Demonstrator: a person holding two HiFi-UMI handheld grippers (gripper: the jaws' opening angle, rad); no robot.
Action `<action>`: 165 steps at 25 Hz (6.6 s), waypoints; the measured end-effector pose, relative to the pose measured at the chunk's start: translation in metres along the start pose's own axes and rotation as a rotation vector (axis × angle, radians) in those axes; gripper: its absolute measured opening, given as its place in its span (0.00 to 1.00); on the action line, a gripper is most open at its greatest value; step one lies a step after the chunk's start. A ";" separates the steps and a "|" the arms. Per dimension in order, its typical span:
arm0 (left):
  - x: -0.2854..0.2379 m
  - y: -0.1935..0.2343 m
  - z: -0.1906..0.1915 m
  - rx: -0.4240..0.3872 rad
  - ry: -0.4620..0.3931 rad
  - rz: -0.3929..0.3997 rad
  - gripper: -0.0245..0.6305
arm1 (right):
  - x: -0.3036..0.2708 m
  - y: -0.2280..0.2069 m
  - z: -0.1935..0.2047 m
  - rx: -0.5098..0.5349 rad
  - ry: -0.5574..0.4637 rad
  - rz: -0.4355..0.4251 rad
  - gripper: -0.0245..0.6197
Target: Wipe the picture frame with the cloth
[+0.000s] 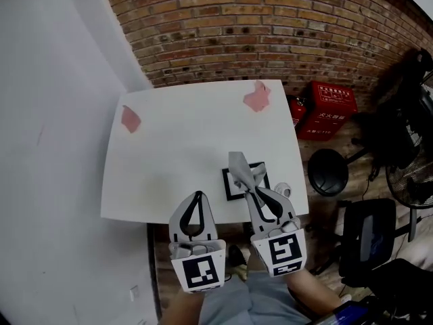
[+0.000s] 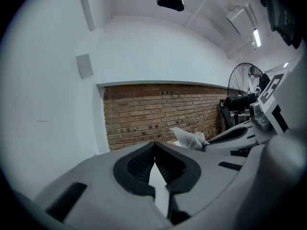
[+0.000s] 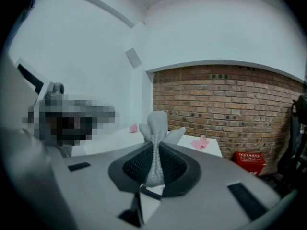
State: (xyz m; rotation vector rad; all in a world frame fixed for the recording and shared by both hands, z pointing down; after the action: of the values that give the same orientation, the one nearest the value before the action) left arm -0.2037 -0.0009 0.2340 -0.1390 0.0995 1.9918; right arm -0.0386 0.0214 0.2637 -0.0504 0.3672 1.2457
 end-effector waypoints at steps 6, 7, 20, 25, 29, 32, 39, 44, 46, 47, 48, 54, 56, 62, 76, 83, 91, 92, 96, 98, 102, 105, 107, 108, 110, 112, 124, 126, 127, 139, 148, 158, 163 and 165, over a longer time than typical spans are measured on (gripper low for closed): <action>-0.004 0.001 0.024 0.006 0.058 0.004 0.05 | -0.016 0.002 0.024 -0.025 0.045 -0.040 0.10; -0.001 0.001 0.027 0.006 0.078 0.006 0.05 | -0.016 0.005 0.028 -0.033 0.059 -0.053 0.10; -0.021 0.014 0.104 0.016 0.251 -0.018 0.05 | -0.070 0.032 0.102 -0.109 0.209 -0.173 0.10; -0.024 0.016 0.133 0.024 0.305 -0.018 0.05 | -0.083 0.045 0.131 -0.123 0.254 -0.203 0.10; -0.026 0.020 0.148 0.035 0.335 -0.025 0.05 | -0.089 0.050 0.141 -0.116 0.259 -0.206 0.10; -0.028 0.022 0.153 0.033 0.346 -0.023 0.05 | -0.090 0.050 0.139 -0.131 0.273 -0.209 0.10; -0.032 0.023 0.154 0.032 0.357 -0.024 0.05 | -0.088 0.045 0.142 -0.148 0.290 -0.204 0.10; -0.034 0.018 0.152 0.030 0.354 -0.022 0.05 | -0.084 0.039 0.144 -0.153 0.293 -0.194 0.10; -0.035 0.015 0.151 0.028 0.352 -0.016 0.05 | -0.083 0.036 0.144 -0.156 0.294 -0.187 0.10; -0.035 0.013 0.151 0.027 0.352 -0.012 0.05 | -0.082 0.035 0.145 -0.158 0.294 -0.184 0.10; -0.036 0.012 0.151 0.025 0.351 -0.009 0.05 | -0.081 0.033 0.146 -0.159 0.295 -0.181 0.10; -0.042 0.002 0.150 0.015 0.351 0.013 0.05 | -0.077 0.024 0.150 -0.173 0.291 -0.163 0.10; -0.044 -0.001 0.150 0.011 0.352 0.021 0.05 | -0.075 0.021 0.151 -0.172 0.289 -0.158 0.10; -0.051 -0.008 0.148 0.001 0.344 0.048 0.05 | -0.071 0.011 0.155 -0.181 0.294 -0.136 0.10; -0.061 -0.027 0.148 -0.013 0.352 0.093 0.05 | -0.058 -0.011 0.166 -0.195 0.298 -0.078 0.10; -0.066 -0.036 0.149 -0.022 0.355 0.116 0.05 | -0.051 -0.021 0.170 -0.220 0.303 -0.048 0.10; -0.079 -0.053 0.146 -0.040 0.327 0.167 0.05 | -0.042 -0.035 0.175 -0.240 0.299 -0.021 0.10; -0.080 -0.055 0.148 -0.039 0.343 0.168 0.05 | -0.041 -0.037 0.177 -0.242 0.298 -0.014 0.10; -0.085 -0.065 0.147 -0.048 0.318 0.199 0.05 | -0.033 -0.050 0.181 -0.269 0.308 0.017 0.10; -0.085 -0.068 0.145 -0.044 0.324 0.193 0.05 | -0.028 -0.056 0.182 -0.263 0.313 0.034 0.10; -0.085 -0.063 0.131 -0.051 0.283 0.170 0.05 | -0.019 -0.069 0.170 -0.225 0.303 0.059 0.10; -0.086 -0.057 0.116 -0.034 0.251 0.134 0.05 | -0.020 -0.078 0.152 -0.192 0.278 0.064 0.10; -0.085 -0.049 0.106 -0.040 0.219 0.111 0.05 | -0.022 -0.078 0.138 -0.177 0.264 0.060 0.10; -0.083 -0.043 0.101 -0.047 0.201 0.100 0.05 | -0.024 -0.076 0.132 -0.168 0.253 0.056 0.10; -0.078 -0.032 0.092 -0.048 0.182 0.074 0.05 | -0.029 -0.070 0.119 -0.151 0.233 0.041 0.10; -0.072 -0.023 0.084 -0.029 0.183 0.042 0.05 | -0.035 -0.065 0.107 -0.131 0.211 0.023 0.10; -0.040 0.033 0.075 0.003 0.206 -0.114 0.05 | -0.085 -0.027 0.072 -0.088 0.182 -0.096 0.10; -0.038 0.038 0.080 0.007 0.220 -0.126 0.05 | -0.092 -0.022 0.076 -0.080 0.183 -0.110 0.10; -0.036 0.039 0.083 0.009 0.227 -0.130 0.05 | -0.094 -0.019 0.079 -0.077 0.187 -0.117 0.10; -0.033 0.045 0.121 0.035 0.317 -0.145 0.05 | -0.114 0.006 0.122 -0.089 0.288 -0.197 0.10; -0.035 0.051 0.138 0.043 0.353 -0.152 0.05 | -0.122 0.017 0.136 -0.061 0.348 -0.220 0.10; -0.043 0.050 0.138 0.041 0.359 -0.139 0.05 | -0.123 0.013 0.138 -0.071 0.370 -0.210 0.10; -0.047 0.046 0.136 0.036 0.355 -0.121 0.05 | -0.120 0.007 0.139 -0.077 0.376 -0.195 0.10; -0.049 0.043 0.135 0.033 0.355 -0.113 0.05 | -0.118 0.005 0.140 -0.080 0.376 -0.189 0.10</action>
State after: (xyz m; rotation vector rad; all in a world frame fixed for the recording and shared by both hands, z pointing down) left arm -0.2298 -0.0449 0.3754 -0.4664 0.3448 1.8348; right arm -0.0405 -0.0525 0.4314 -0.3839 0.6233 1.0608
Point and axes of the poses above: the fingertips, and each gripper's own axes: x backward along the fingers, y to its left, z out of its underside, the point moved 8 cm from there along x, backward along the fingers, and after that the axes turned 7 degrees about x, right-handed, at the moved point
